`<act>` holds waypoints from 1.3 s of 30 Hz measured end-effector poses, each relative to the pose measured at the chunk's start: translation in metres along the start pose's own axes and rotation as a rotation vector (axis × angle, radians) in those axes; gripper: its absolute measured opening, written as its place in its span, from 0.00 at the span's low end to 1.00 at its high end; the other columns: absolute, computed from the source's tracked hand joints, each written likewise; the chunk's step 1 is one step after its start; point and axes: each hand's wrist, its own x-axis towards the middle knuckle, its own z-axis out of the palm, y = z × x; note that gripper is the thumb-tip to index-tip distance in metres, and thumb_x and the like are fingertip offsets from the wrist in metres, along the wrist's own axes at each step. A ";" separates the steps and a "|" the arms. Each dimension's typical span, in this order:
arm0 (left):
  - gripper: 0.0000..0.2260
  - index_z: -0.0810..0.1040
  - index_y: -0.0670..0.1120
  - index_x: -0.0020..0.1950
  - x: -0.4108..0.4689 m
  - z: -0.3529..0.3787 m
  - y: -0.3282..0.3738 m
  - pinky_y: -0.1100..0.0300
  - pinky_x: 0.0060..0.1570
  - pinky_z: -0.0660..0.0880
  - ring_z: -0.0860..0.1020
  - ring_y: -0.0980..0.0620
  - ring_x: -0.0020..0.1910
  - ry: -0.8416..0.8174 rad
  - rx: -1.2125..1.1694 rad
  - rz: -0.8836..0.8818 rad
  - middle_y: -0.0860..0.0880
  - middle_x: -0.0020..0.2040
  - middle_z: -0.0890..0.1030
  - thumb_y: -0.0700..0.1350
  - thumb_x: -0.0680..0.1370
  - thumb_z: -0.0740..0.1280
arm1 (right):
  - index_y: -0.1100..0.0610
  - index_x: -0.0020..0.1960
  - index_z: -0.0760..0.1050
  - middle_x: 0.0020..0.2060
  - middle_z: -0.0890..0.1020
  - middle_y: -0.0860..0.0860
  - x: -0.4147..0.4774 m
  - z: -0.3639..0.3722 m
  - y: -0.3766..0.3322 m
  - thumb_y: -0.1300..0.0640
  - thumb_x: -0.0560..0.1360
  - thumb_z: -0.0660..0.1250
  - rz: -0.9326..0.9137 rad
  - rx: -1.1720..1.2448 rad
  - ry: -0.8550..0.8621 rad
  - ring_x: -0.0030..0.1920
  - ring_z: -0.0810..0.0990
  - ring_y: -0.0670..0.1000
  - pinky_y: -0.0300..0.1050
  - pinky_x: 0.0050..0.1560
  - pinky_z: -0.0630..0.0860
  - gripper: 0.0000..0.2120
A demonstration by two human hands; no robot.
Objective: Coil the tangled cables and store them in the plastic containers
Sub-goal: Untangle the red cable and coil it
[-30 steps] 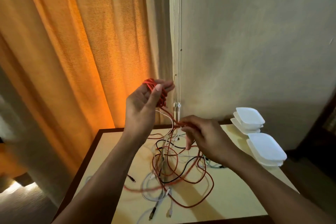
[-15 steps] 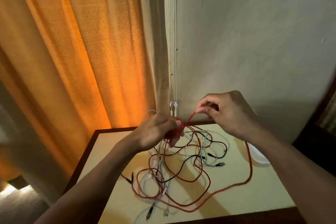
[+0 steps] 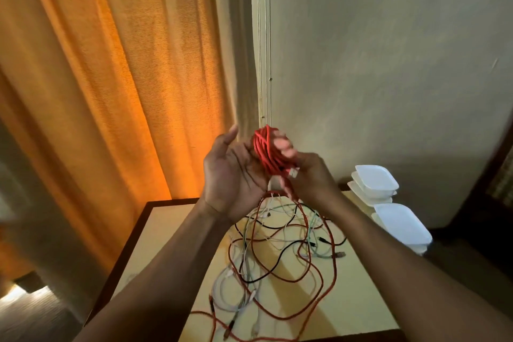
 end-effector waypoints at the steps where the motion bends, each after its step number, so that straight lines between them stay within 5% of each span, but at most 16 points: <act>1: 0.30 0.79 0.33 0.61 0.004 0.000 0.000 0.50 0.65 0.75 0.84 0.42 0.54 0.041 -0.026 0.045 0.38 0.52 0.85 0.56 0.85 0.47 | 0.52 0.38 0.79 0.25 0.77 0.49 -0.005 0.007 0.005 0.58 0.82 0.65 0.035 -0.011 -0.019 0.23 0.72 0.47 0.46 0.27 0.70 0.14; 6: 0.31 0.78 0.35 0.64 0.014 -0.010 0.002 0.50 0.64 0.73 0.80 0.40 0.65 0.166 0.360 0.136 0.37 0.62 0.83 0.55 0.87 0.43 | 0.50 0.48 0.84 0.28 0.76 0.45 -0.016 0.013 0.021 0.51 0.82 0.65 0.063 -0.006 -0.015 0.26 0.71 0.43 0.44 0.28 0.68 0.10; 9: 0.31 0.79 0.38 0.66 0.015 -0.025 -0.002 0.46 0.68 0.72 0.80 0.46 0.66 0.195 0.710 0.112 0.43 0.63 0.84 0.56 0.87 0.43 | 0.49 0.50 0.85 0.38 0.85 0.46 -0.018 0.006 0.015 0.49 0.81 0.66 -0.015 -0.243 -0.008 0.35 0.81 0.43 0.49 0.36 0.79 0.10; 12: 0.30 0.82 0.43 0.65 0.016 -0.031 -0.002 0.49 0.69 0.72 0.79 0.53 0.66 0.207 0.972 0.090 0.49 0.62 0.84 0.56 0.88 0.44 | 0.50 0.54 0.85 0.42 0.86 0.46 -0.018 -0.004 0.005 0.48 0.81 0.66 -0.081 -0.437 -0.030 0.41 0.82 0.42 0.43 0.43 0.79 0.11; 16: 0.32 0.87 0.46 0.53 0.018 -0.039 0.004 0.65 0.53 0.76 0.83 0.61 0.50 0.224 1.250 0.030 0.53 0.46 0.86 0.57 0.88 0.45 | 0.50 0.53 0.85 0.42 0.86 0.46 -0.017 -0.027 -0.010 0.49 0.80 0.69 -0.139 -0.623 -0.032 0.39 0.81 0.45 0.45 0.43 0.79 0.09; 18: 0.34 0.79 0.40 0.39 0.020 -0.049 0.006 0.61 0.44 0.76 0.77 0.62 0.35 0.227 1.354 -0.044 0.50 0.31 0.75 0.61 0.86 0.46 | 0.50 0.50 0.85 0.40 0.85 0.46 -0.012 -0.040 -0.015 0.48 0.79 0.70 -0.250 -0.701 -0.031 0.38 0.80 0.48 0.50 0.42 0.79 0.07; 20: 0.33 0.68 0.43 0.32 0.020 -0.053 0.005 0.54 0.37 0.69 0.66 0.55 0.29 0.206 1.412 -0.115 0.51 0.29 0.66 0.65 0.85 0.47 | 0.51 0.49 0.85 0.40 0.85 0.46 -0.003 -0.052 -0.020 0.48 0.77 0.71 -0.368 -0.761 -0.036 0.39 0.81 0.49 0.51 0.43 0.79 0.08; 23: 0.33 0.74 0.50 0.27 0.016 -0.047 0.002 0.63 0.33 0.64 0.65 0.56 0.26 0.125 1.297 -0.181 0.54 0.24 0.69 0.55 0.88 0.46 | 0.52 0.49 0.85 0.41 0.85 0.46 0.014 -0.066 -0.031 0.47 0.76 0.71 -0.472 -0.803 -0.007 0.39 0.81 0.48 0.50 0.44 0.80 0.09; 26: 0.34 0.83 0.38 0.44 0.015 -0.036 0.003 0.65 0.35 0.71 0.77 0.52 0.31 0.021 1.045 -0.295 0.43 0.32 0.81 0.54 0.88 0.44 | 0.54 0.50 0.86 0.41 0.85 0.46 0.029 -0.073 -0.041 0.49 0.76 0.72 -0.532 -0.727 0.042 0.36 0.79 0.39 0.45 0.42 0.78 0.10; 29: 0.36 0.79 0.31 0.51 0.012 -0.030 0.005 0.61 0.43 0.76 0.78 0.45 0.34 -0.077 0.760 -0.335 0.39 0.33 0.79 0.57 0.86 0.41 | 0.54 0.51 0.86 0.35 0.82 0.40 0.038 -0.073 -0.042 0.52 0.76 0.73 -0.469 -0.546 0.021 0.30 0.78 0.38 0.38 0.36 0.74 0.07; 34: 0.31 0.77 0.34 0.51 0.012 -0.004 0.005 0.51 0.49 0.78 0.78 0.43 0.34 -0.137 0.256 -0.107 0.41 0.32 0.78 0.56 0.84 0.43 | 0.45 0.48 0.85 0.29 0.82 0.55 0.035 -0.045 -0.022 0.56 0.81 0.67 -0.212 -0.252 -0.076 0.26 0.76 0.49 0.40 0.25 0.72 0.09; 37: 0.29 0.78 0.33 0.58 0.018 -0.001 0.007 0.47 0.60 0.74 0.82 0.41 0.46 -0.045 0.118 0.052 0.39 0.44 0.85 0.53 0.84 0.46 | 0.36 0.37 0.82 0.25 0.78 0.46 0.024 -0.025 -0.009 0.60 0.83 0.64 -0.093 -0.206 -0.089 0.25 0.72 0.43 0.39 0.29 0.68 0.24; 39: 0.28 0.78 0.34 0.61 0.020 -0.003 0.012 0.49 0.63 0.74 0.82 0.39 0.56 0.038 0.182 0.128 0.37 0.55 0.85 0.52 0.85 0.45 | 0.40 0.43 0.84 0.24 0.75 0.44 0.011 -0.016 -0.003 0.56 0.83 0.64 -0.047 -0.208 -0.157 0.24 0.69 0.41 0.36 0.29 0.66 0.17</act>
